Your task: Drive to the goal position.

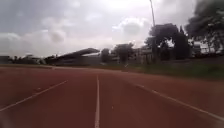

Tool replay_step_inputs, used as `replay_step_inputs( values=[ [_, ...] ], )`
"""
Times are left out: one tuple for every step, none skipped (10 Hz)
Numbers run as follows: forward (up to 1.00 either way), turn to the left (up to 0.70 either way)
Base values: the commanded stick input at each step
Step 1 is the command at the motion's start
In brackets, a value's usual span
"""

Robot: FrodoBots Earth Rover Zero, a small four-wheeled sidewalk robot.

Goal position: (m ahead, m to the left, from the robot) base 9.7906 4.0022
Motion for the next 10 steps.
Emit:
replay_step_inputs(
  values=[
    [0.45,0.0],
    [0.45,0.0],
    [0.45,0.0],
    [0.45,0.0],
    [0.45,0.0],
    [0.45,0.0],
    [0.45,0.0],
    [0.45,0.0],
    [0.45,0.0],
    [0.45,0.0]
  ],
)
